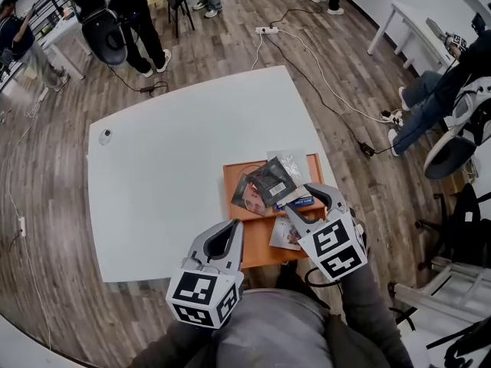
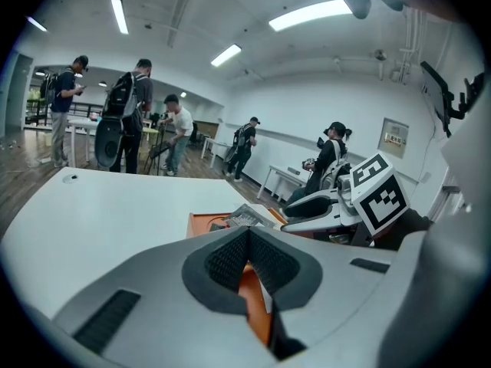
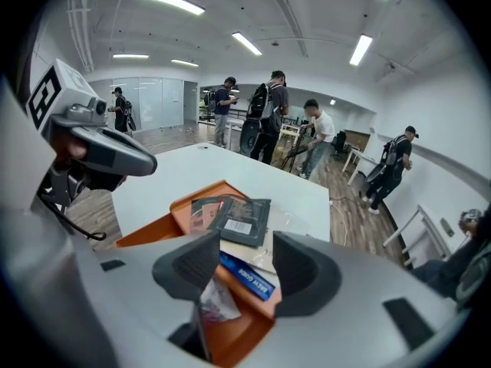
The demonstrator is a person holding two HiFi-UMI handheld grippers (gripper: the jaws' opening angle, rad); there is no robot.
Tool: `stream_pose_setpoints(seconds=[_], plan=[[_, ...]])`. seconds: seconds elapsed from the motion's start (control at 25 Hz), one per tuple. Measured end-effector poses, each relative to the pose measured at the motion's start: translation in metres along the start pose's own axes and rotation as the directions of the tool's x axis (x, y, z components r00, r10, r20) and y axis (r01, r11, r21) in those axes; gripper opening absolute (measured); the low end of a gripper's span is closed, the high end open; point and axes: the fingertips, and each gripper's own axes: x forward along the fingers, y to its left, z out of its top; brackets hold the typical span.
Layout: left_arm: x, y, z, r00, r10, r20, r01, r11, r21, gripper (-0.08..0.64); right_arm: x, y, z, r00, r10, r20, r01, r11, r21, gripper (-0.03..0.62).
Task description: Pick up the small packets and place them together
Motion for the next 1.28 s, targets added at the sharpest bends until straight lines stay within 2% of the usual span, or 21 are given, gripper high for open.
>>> stream_pose_setpoints(seconds=[0.36,0.6,0.8,1.0,1.16,1.28], plan=[[0.000,-0.021,-0.024,0.997,-0.051,-0.055,0.052,0.998,0.019,-0.003,-0.010,0.027,-0.039,0.999,0.033,-0.041,-0.031,0.999,0.044,0.212],[-0.002,-0.025,-0.042,0.992,-0.078,-0.103,0.081,0.997,0.022,-0.003,-0.002,0.058,-0.074,0.988,0.101,-0.118,-0.094,0.993,0.066,0.212],[-0.005,-0.016,-0.049,0.991,-0.069,-0.118,0.071,0.997,0.018,-0.003,0.015,0.076,-0.095,0.973,0.143,-0.179,-0.130,0.988,0.085,0.212],[-0.005,-0.007,-0.047,0.992,-0.048,-0.116,0.049,0.999,0.009,-0.003,0.030,0.082,-0.096,0.960,0.185,-0.211,-0.173,0.982,0.073,0.213],[-0.002,-0.001,-0.045,0.993,-0.042,-0.115,0.042,0.999,0.000,-0.003,0.041,0.085,-0.098,0.944,0.214,-0.251,-0.204,0.977,0.065,0.261],[0.002,0.005,-0.043,0.993,-0.035,-0.115,0.034,0.999,-0.010,-0.003,0.047,0.090,-0.097,0.927,0.264,-0.266,-0.257,0.965,0.062,0.318]])
